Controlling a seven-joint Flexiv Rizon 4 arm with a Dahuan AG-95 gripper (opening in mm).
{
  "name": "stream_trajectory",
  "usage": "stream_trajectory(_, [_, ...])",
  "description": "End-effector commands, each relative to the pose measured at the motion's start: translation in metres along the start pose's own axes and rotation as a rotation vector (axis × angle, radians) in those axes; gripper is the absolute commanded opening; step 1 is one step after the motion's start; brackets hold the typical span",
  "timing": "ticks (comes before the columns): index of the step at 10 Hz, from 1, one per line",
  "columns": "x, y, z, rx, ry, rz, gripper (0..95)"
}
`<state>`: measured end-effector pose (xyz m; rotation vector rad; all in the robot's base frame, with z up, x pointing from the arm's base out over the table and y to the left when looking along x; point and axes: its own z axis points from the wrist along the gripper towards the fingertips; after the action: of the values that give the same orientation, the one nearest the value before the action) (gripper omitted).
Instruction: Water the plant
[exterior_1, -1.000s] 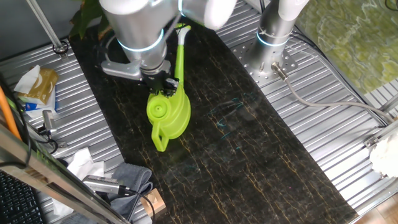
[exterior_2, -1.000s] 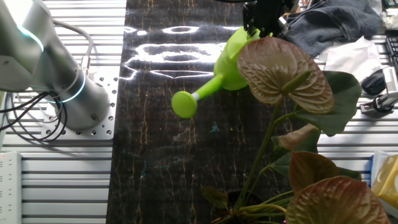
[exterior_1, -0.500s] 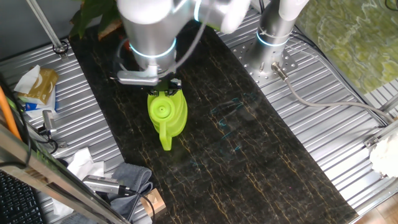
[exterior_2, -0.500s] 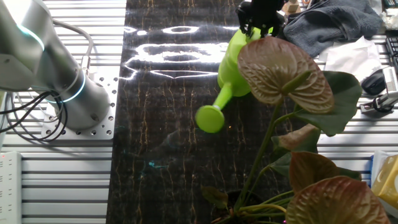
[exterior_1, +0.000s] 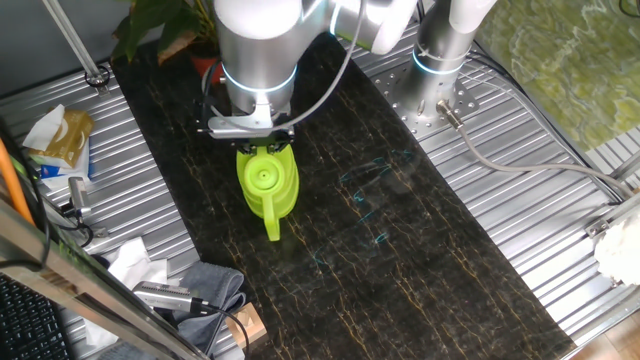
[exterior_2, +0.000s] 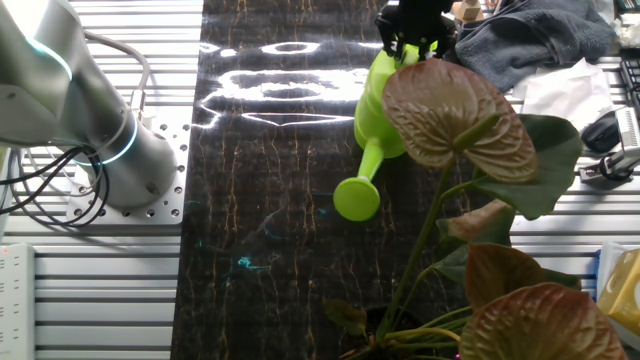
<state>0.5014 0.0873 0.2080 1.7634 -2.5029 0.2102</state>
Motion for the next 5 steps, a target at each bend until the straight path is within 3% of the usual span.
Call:
stream_trajectory(1, [0.0, -0.0002, -0.0003, 0.001, -0.001, -0.026, 0.0])
stream_trajectory(5, [0.0, -0.0002, -0.0003, -0.011, -0.025, 0.013, 0.0])
